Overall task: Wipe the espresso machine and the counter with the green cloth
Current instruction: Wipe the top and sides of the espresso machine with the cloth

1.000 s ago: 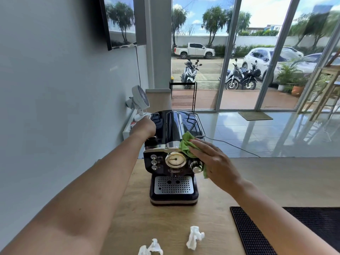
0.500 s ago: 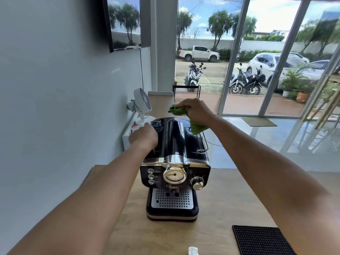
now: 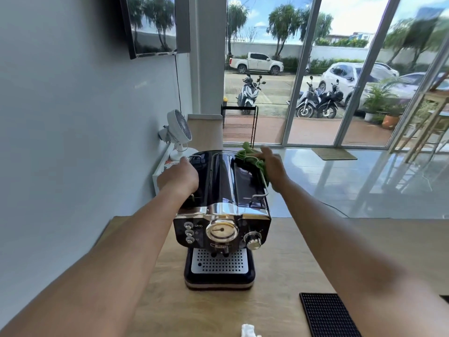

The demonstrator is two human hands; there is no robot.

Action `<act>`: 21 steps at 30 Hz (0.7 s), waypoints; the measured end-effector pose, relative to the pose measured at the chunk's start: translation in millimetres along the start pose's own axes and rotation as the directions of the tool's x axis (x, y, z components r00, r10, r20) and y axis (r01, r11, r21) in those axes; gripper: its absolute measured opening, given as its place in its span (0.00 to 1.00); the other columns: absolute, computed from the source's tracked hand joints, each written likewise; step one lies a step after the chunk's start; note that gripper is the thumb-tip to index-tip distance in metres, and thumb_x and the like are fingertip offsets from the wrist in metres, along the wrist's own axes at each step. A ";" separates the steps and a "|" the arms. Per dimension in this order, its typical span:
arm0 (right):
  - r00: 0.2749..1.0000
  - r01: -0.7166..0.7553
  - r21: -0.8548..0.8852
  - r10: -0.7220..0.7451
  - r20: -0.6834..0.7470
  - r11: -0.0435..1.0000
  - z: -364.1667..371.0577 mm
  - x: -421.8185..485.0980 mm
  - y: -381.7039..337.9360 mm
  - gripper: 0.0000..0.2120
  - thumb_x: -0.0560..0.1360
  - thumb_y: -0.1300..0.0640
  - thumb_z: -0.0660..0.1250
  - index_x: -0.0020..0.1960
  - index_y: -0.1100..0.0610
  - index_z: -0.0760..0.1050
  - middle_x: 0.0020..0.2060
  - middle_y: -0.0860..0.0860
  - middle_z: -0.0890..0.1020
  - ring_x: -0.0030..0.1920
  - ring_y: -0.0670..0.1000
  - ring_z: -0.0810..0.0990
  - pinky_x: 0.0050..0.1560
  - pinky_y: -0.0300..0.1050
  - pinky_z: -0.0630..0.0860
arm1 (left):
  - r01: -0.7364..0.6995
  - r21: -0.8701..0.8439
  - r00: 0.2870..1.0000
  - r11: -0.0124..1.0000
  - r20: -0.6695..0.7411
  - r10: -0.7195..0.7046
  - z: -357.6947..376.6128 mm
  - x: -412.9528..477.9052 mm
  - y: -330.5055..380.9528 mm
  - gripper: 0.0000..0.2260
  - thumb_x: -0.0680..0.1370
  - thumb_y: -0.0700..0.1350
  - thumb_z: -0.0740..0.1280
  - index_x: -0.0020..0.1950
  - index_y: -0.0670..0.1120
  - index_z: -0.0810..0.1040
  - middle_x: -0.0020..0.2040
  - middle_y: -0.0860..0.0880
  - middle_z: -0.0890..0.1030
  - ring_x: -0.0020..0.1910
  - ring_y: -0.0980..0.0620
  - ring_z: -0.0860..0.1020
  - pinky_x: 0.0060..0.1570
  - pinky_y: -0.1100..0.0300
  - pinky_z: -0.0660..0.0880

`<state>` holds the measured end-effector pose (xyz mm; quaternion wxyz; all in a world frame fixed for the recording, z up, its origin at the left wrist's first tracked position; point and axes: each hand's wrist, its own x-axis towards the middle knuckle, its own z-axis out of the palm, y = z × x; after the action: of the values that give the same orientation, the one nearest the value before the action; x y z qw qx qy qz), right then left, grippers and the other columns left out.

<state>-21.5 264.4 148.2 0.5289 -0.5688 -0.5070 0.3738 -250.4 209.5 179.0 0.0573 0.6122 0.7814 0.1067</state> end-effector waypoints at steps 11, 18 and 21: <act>0.989 0.145 0.091 -0.146 -0.001 0.985 -8.6 -107.6 6.3 0.21 0.75 0.49 0.54 0.53 0.51 0.85 0.44 0.41 0.87 0.48 0.45 0.84 0.52 0.46 0.75 | -0.004 -0.005 1.000 1.000 0.008 0.004 -1.6 -4.0 -0.8 0.26 0.79 0.39 0.51 0.78 0.49 0.55 0.69 0.42 0.72 0.65 0.40 0.72 0.54 0.51 0.70; 0.977 0.210 0.075 -0.211 0.012 0.975 -22.1 -159.4 17.8 0.14 0.77 0.55 0.61 0.50 0.49 0.85 0.54 0.43 0.84 0.51 0.47 0.83 0.51 0.47 0.77 | 0.001 -0.027 1.000 1.000 0.008 0.000 -1.8 -4.2 -0.8 0.25 0.78 0.40 0.52 0.76 0.48 0.58 0.69 0.42 0.72 0.68 0.41 0.70 0.57 0.51 0.70; 0.926 0.358 -0.265 -0.377 -0.023 0.895 -21.4 -180.0 20.1 0.11 0.78 0.60 0.65 0.57 0.55 0.83 0.60 0.45 0.80 0.56 0.42 0.80 0.60 0.34 0.74 | 0.005 -0.035 1.000 0.999 0.014 -0.004 0.1 -4.8 -2.6 0.24 0.78 0.40 0.52 0.75 0.48 0.59 0.69 0.42 0.72 0.68 0.41 0.69 0.59 0.50 0.69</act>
<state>-34.4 86.1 111.9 0.5305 -0.5394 -0.6293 0.1776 -251.6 204.3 178.0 0.0737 0.6100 0.7804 0.1160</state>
